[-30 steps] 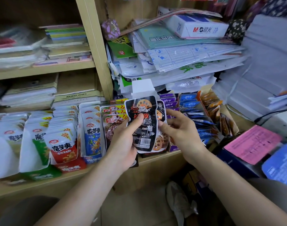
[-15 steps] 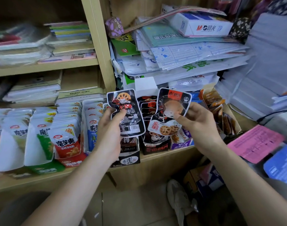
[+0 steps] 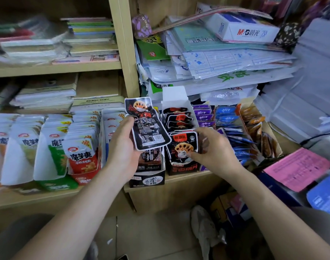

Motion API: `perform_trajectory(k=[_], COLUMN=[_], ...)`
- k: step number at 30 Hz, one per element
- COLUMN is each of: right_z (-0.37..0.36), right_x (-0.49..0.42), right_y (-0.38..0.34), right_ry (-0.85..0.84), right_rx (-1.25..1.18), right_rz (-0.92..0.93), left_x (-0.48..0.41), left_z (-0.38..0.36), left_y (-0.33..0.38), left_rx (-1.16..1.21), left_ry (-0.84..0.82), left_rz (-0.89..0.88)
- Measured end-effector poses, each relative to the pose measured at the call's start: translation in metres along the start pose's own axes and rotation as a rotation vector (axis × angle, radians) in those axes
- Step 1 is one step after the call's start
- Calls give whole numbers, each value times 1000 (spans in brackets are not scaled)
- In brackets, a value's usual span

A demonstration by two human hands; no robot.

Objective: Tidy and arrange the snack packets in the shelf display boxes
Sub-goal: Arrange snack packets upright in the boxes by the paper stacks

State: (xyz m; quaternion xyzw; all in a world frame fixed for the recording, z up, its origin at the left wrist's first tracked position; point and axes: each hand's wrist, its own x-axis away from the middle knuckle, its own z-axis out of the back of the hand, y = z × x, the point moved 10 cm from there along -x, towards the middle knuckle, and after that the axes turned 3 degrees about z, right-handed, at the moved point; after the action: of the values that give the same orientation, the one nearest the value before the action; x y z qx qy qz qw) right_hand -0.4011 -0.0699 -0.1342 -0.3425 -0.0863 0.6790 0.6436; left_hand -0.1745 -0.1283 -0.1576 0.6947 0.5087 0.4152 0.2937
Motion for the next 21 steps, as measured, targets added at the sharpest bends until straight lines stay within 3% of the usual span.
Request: perform_trajectory(k=[5,10,13,15,18,21], right_z=[3,0,17,32,20,7], right_x=[-1,-5,-3,4,13,21], right_y=[-27,-12,-21,-34,-54,-64], right_ry=[10,-7,138,201,-12,-79], right_rx=[-20,63,91,-53,-382,-321], right_rz=[168,65,188,241,204,211], left_x=[5,8,11,15,26,33], left_z=[-9,-14,-19,-25,-40,-52], left_y=[3,6,10,11,9,-5], left_rx=[28,-21,-124,-184,-296,-435], left_ry=[-73,-122,-166,-192,-247,-272], left_rz=[-18,-47,-107,-147,-204,-221])
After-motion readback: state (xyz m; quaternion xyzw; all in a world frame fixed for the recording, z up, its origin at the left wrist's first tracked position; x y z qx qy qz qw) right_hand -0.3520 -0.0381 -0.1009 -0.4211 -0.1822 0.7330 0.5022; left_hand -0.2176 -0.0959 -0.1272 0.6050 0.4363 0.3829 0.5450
